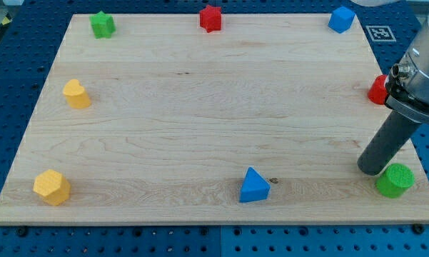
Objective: Move your arm towards the up
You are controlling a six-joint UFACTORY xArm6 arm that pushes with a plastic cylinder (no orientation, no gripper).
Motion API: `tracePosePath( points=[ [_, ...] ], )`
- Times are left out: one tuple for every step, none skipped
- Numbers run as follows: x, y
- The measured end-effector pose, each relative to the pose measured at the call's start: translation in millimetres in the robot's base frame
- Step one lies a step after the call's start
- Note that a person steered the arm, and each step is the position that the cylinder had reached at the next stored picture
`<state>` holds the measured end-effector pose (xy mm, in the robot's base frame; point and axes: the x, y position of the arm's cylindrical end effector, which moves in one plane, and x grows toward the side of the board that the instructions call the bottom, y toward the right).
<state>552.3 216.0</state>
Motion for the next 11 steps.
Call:
tracePosePath(
  points=[
    [-0.2, 0.0],
    [-0.6, 0.0],
    [-0.7, 0.0],
    [-2.5, 0.0],
    [-5.9, 0.0],
    [-12.5, 0.0],
    [-25.3, 0.0],
    [-36.2, 0.0],
    [-50.1, 0.0],
    [-65.1, 0.2],
    [-78.6, 0.3]
  ],
)
